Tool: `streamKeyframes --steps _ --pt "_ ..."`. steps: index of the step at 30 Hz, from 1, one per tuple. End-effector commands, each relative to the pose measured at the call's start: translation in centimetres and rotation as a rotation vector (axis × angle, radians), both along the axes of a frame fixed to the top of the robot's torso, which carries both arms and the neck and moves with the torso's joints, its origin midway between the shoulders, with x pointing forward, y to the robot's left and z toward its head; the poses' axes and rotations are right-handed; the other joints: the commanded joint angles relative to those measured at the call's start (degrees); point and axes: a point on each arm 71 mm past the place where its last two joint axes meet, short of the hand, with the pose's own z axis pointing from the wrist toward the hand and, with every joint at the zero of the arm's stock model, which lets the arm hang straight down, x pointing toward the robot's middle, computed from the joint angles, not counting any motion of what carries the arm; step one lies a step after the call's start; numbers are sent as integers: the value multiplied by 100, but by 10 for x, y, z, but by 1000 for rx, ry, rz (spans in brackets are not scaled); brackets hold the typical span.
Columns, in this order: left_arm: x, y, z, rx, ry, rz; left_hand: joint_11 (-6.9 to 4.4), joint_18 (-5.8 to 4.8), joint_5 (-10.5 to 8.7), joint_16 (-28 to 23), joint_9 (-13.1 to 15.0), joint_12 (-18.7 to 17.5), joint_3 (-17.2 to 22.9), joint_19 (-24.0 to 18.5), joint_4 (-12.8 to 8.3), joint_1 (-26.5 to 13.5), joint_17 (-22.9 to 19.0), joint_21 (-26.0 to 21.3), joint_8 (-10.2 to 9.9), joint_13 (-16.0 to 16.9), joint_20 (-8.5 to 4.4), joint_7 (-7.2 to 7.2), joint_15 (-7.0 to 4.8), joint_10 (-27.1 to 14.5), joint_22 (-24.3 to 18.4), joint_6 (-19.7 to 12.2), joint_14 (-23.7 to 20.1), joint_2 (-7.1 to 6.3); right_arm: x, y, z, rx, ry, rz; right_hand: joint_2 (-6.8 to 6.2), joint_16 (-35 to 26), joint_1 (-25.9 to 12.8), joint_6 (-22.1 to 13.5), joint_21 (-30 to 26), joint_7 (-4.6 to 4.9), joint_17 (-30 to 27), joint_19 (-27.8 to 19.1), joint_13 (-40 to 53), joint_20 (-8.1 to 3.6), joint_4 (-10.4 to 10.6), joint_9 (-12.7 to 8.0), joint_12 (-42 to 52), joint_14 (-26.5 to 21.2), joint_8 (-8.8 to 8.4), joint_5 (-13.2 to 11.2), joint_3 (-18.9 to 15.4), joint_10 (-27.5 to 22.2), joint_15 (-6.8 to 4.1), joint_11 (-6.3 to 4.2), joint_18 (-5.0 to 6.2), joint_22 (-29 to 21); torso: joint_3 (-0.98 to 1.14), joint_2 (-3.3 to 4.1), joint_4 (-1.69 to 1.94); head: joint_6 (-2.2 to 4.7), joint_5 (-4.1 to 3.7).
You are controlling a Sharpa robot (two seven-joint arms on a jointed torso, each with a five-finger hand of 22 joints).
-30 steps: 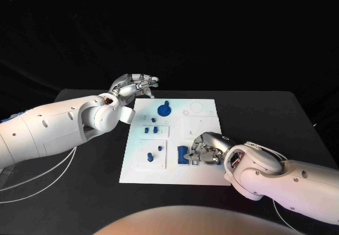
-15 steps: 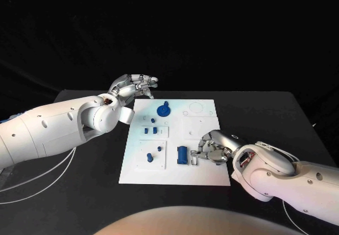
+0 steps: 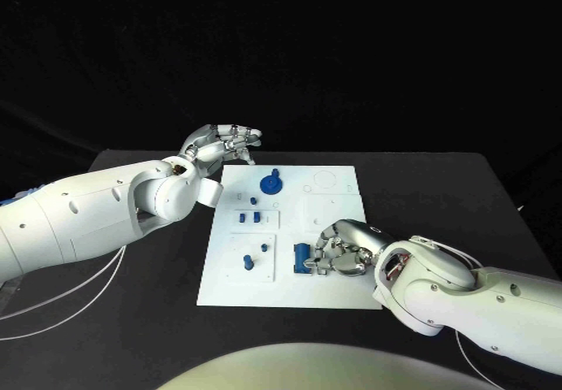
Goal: Assemble the parts on the task board
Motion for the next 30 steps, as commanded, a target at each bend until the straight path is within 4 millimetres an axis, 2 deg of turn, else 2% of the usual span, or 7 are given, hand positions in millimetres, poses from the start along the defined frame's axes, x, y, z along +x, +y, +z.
streamKeyframes --steps 1,11,23,30 --pt "0 -3 1 -8 -7 -17 7 66 36 16 10 27 6 15 30 -48 -6 -34 10 9 44 4 -12 -48 -9 -35 -36 12 -2 3 -4 -19 27 34 -31 37 39 26 8 -1 432 238 166 -24 -12 -8 26 390 -7 -22 17 38 -48 -3 -61 1247 0 7 0 -6 4" --pt "0 -2 1 -7 -7 -16 7 69 36 31 19 51 9 22 43 -48 -9 -57 20 13 49 3 -11 -71 -21 -41 -44 18 1 3 -7 -45 19 14 -18 44 53 59 35 -9 447 248 223 -26 3 -6 90 393 8 -63 28 80 -52 -8 -66 1254 -1 9 7 -19 13" --pt "-1 -2 1 -6 -6 -15 7 69 36 31 19 51 9 22 43 -48 -9 -57 20 13 49 3 -11 -71 -21 -41 -44 18 4 5 -8 -60 6 9 -9 55 171 105 83 -42 475 268 296 -39 -14 -6 170 399 28 -67 82 139 -73 -36 -75 1267 6 5 -5 -43 33" --pt "-1 -1 1 -6 -6 -15 7 69 36 31 19 51 9 22 43 -48 -9 -57 20 13 49 3 -11 -71 -21 -41 -44 18 6 3 -8 -67 -20 -16 0 59 196 118 113 -50 485 279 323 -44 -13 -6 201 401 34 -58 99 160 -79 -43 -81 1275 2 9 6 -49 28"
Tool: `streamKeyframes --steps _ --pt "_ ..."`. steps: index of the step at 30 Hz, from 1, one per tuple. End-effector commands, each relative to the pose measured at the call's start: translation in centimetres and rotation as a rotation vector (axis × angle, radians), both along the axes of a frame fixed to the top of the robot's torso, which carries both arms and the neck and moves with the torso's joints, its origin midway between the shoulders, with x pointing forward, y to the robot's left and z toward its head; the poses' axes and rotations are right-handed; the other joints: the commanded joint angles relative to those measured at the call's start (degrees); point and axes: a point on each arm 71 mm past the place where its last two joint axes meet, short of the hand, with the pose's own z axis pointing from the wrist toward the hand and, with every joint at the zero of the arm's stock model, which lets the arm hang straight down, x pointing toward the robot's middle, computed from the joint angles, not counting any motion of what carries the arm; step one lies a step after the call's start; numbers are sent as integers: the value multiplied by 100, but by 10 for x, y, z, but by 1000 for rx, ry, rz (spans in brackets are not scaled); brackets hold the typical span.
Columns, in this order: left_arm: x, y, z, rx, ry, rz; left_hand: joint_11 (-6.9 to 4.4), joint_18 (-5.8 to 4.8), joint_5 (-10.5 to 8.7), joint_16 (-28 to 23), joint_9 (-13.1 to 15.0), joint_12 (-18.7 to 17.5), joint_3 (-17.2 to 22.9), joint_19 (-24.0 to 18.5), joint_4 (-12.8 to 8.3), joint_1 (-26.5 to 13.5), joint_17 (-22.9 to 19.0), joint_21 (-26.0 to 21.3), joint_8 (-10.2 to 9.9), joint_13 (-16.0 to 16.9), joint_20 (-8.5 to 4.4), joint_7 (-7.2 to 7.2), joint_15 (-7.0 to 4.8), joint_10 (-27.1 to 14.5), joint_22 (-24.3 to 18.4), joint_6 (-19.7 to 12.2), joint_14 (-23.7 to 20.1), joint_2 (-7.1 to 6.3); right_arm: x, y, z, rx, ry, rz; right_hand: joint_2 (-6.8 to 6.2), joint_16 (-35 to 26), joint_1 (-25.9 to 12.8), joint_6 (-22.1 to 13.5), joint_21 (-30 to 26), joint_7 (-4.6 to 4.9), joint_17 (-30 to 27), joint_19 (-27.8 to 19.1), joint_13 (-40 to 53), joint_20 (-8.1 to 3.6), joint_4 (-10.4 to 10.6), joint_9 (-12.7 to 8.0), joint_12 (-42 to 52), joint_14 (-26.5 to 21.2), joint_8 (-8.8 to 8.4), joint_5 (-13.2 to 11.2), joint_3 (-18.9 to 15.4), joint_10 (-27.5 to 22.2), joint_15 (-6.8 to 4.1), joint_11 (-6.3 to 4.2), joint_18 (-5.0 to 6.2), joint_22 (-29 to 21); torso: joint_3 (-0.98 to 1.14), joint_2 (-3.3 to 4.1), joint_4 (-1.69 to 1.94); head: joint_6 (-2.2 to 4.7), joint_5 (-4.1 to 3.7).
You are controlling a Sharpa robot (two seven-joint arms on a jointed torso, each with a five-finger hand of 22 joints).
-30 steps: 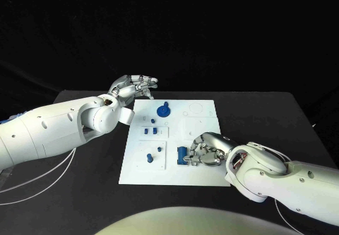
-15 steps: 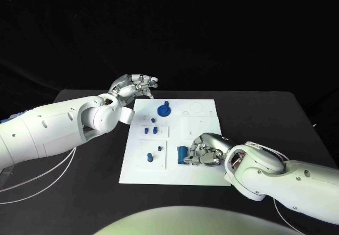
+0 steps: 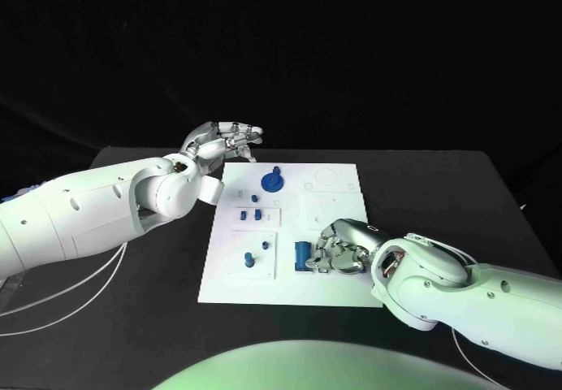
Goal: Assemble the parts on the task board
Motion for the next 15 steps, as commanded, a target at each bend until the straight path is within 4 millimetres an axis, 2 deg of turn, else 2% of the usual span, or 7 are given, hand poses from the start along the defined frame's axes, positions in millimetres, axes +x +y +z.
streamKeyframes --steps 1,9,15 --pt "0 -2 1 -6 -6 -15 -2 69 36 31 6 17 -7 1 27 -48 -10 -14 20 5 27 3 -11 -19 -4 -41 -44 18 1 -1 1 -18 -33 -18 -7 38 68 46 21 -16 490 280 306 -47 -8 -8 18 401 35 -10 45 50 -40 -13 -81 1278 -4 2 10 -7 -6" --pt "-1 -1 1 -6 -6 -15 -2 70 37 37 11 30 -3 6 30 -42 -12 -22 25 7 28 3 -11 -28 -9 -43 -49 23 1 -4 4 0 -63 -31 34 39 47 61 31 -18 492 285 323 -55 19 -12 35 402 38 14 66 65 -46 -18 -83 1281 1 -3 -2 -10 6" --pt "-1 -1 1 -6 -6 -14 -2 70 37 37 11 30 -3 6 30 -42 -12 -22 25 7 28 3 -11 -28 -9 -43 -49 23 1 -18 10 16 -85 -56 -16 21 10 5 -63 2 452 249 199 -57 17 -31 -122 392 0 45 45 -26 -41 -4 -65 1255 -11 -11 -4 3 -3"
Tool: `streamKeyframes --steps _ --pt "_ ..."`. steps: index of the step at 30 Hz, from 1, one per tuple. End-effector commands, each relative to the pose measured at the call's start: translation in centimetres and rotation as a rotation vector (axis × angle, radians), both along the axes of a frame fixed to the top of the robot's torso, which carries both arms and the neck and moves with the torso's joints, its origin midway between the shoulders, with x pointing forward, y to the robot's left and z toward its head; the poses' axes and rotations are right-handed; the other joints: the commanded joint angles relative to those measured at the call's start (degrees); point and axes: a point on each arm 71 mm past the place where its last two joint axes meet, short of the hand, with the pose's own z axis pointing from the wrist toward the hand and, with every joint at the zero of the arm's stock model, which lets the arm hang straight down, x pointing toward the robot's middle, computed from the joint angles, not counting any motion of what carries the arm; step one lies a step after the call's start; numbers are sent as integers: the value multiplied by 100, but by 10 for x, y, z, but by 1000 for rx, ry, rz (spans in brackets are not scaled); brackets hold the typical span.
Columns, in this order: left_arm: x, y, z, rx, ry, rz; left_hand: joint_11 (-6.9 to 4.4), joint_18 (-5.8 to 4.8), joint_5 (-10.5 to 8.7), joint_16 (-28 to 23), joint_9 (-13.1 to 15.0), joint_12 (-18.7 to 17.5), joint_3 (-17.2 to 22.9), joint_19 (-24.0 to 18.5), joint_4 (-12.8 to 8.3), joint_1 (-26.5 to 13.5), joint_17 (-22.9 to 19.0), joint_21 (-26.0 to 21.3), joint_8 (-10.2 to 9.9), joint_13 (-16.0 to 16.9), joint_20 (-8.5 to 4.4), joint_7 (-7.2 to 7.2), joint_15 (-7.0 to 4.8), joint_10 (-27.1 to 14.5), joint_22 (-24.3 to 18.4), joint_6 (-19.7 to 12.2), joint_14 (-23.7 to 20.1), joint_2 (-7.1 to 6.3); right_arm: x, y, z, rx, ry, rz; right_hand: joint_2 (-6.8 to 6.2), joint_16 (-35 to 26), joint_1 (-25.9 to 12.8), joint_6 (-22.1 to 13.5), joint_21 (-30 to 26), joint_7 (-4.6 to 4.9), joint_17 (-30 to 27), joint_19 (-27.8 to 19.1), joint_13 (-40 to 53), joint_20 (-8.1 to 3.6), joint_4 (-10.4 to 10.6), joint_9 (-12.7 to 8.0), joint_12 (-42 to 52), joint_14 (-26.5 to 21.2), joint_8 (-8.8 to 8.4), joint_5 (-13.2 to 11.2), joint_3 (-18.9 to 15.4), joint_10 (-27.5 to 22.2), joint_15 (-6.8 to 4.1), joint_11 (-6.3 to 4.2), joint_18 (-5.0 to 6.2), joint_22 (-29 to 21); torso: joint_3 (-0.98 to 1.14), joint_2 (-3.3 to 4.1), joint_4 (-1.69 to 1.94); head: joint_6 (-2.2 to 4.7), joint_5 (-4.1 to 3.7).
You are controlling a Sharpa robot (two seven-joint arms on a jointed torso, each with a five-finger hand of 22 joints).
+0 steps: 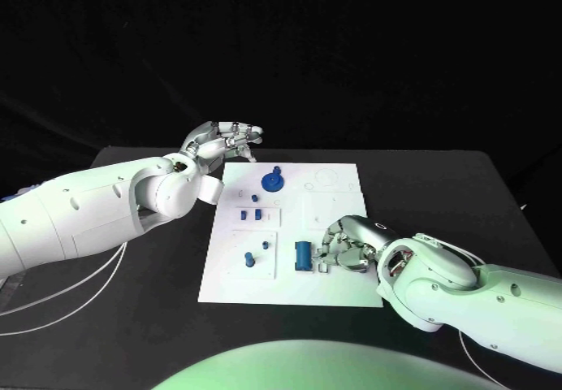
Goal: Assemble the parts on the task board
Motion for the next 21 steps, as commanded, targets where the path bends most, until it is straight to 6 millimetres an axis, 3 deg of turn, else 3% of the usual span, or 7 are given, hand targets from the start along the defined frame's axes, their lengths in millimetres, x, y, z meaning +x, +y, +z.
streamKeyframes --steps 1,8,16,21 --pt "-1 -2 1 -7 -7 -15 -3 69 37 37 5 29 -3 6 30 -42 -5 -22 25 8 29 3 9 -28 -9 -43 -28 23 2 -10 6 13 -44 -22 -61 -7 -23 -55 -92 38 444 236 129 -52 9 -29 -200 389 -31 47 0 -94 -31 23 -59 1247 -13 -7 -5 11 -14" --pt "-1 -1 2 -5 -7 -12 -3 69 37 37 5 29 -3 6 30 -42 -5 -22 25 8 29 3 9 -28 -9 -43 -28 23 6 -46 13 -13 -73 -74 -223 -20 -35 -314 -236 204 434 175 15 35 7 -171 -372 382 -322 76 -45 -227 86 165 -35 1209 -13 2 -4 54 -64" --pt "-2 1 2 -4 -7 -9 -2 70 36 41 7 37 -3 9 31 -41 -6 -27 28 9 29 4 9 -33 -12 -46 -30 22 0 -73 12 -75 -67 -107 -258 -10 -72 -277 -188 212 459 193 13 52 17 -182 -377 387 -336 114 -71 -231 100 176 -44 1222 5 -16 -54 43 -64" --pt "-2 0 2 -5 -7 -10 -2 70 36 41 7 37 -3 9 31 -41 -6 -27 28 9 29 4 9 -33 -12 -46 -30 22 -5 -83 7 -106 -48 -123 -275 4 -142 -226 -151 208 493 208 46 63 22 -187 -337 394 -341 86 -105 -205 103 176 -50 1233 6 -16 -48 49 -82"
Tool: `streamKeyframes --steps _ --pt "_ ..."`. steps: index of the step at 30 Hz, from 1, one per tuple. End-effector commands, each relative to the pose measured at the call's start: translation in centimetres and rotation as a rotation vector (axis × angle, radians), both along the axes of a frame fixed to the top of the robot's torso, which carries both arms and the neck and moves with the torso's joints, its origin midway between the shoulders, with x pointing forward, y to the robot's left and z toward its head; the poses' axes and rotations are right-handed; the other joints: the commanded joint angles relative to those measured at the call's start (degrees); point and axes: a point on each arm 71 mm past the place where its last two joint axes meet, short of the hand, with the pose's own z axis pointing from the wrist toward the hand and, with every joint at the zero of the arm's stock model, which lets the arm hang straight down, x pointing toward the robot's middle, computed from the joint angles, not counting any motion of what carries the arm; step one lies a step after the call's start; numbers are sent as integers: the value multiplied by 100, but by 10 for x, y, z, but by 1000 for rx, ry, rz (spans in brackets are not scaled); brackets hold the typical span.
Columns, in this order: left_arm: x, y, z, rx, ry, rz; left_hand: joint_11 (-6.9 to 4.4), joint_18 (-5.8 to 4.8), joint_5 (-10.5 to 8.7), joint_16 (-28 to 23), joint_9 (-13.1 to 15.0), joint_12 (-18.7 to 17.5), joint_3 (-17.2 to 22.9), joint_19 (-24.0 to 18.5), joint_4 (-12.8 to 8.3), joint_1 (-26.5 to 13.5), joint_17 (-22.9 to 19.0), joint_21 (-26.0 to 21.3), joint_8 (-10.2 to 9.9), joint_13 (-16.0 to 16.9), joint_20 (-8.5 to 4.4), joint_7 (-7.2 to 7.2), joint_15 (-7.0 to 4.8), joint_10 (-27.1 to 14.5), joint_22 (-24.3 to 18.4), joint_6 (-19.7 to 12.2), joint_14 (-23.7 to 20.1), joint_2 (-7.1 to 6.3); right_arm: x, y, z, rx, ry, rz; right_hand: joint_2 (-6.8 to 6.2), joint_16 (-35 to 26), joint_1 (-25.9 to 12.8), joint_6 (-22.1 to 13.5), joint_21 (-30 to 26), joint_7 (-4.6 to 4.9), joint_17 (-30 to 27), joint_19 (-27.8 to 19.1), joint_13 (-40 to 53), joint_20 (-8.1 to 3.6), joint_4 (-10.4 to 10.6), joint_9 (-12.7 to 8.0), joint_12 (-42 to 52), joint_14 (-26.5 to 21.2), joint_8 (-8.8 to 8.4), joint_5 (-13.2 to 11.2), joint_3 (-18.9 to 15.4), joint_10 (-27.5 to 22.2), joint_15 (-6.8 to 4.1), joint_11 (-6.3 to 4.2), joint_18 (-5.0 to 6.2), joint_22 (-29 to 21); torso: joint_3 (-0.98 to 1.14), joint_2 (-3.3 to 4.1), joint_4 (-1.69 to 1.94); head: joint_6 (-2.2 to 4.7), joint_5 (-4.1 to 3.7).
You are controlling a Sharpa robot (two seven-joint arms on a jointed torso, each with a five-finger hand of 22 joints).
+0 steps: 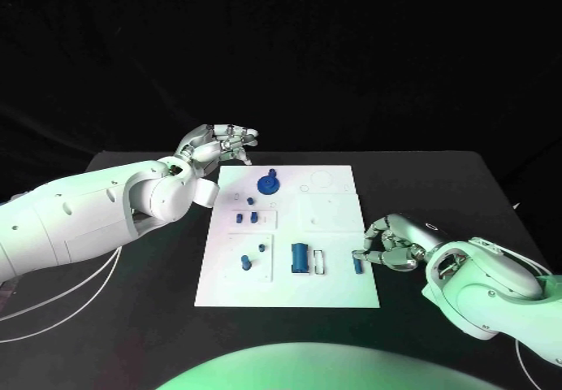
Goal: Assemble the parts on the task board
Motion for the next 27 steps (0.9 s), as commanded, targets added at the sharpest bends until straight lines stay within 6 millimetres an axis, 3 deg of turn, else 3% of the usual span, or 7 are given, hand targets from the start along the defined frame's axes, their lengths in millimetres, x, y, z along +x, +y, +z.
streamKeyframes --steps 1,5,13,17,27 --pt "0 -2 1 -5 -7 -12 -2 70 36 17 9 37 -2 10 32 -41 -7 -27 28 5 29 4 9 -33 -5 -46 -30 22 -3 -2 -3 -42 4 11 -31 5 -35 54 23 -3 494 200 73 29 -9 -10 34 405 -30 -1 -41 15 50 41 -51 1229 7 0 -6 10 -14" --pt "0 -3 1 -5 -7 -12 -2 70 36 17 9 37 -2 10 32 -41 -7 -27 28 5 29 4 9 -33 -5 -46 -30 22 -6 -2 -7 -46 15 10 -37 5 -79 70 21 -3 495 199 64 33 -6 -13 24 405 -36 -12 -60 10 50 41 -50 1228 8 -5 -20 14 -5" --pt "0 -3 1 -5 -7 -12 -2 70 36 17 9 37 -2 10 32 -41 -7 -27 28 5 29 4 9 -33 -5 -46 -30 22 -7 -1 -15 -47 37 6 -15 6 -240 105 20 -8 501 200 65 40 -3 -19 22 405 -54 -126 -121 12 51 40 -49 1229 -1 8 14 12 -25" --pt "0 -2 1 -5 -7 -11 -2 70 36 17 9 37 -2 10 32 -41 -7 -27 28 5 29 4 9 -33 -5 -46 -30 22 -7 1 -19 -47 43 8 1 6 -241 112 21 -12 500 200 70 40 -8 -18 28 405 -53 -127 -117 15 51 37 -49 1229 8 7 -1 6 -6" --pt "-1 -3 1 -7 -6 -16 -2 70 35 24 15 51 -3 15 35 -39 -9 -36 34 7 30 3 10 -41 -10 -47 -34 19 -3 4 -29 -51 41 7 86 6 -119 128 23 -27 506 202 77 35 -32 -22 33 406 -73 -75 -52 19 39 22 -49 1230 3 3 -8 5 2"
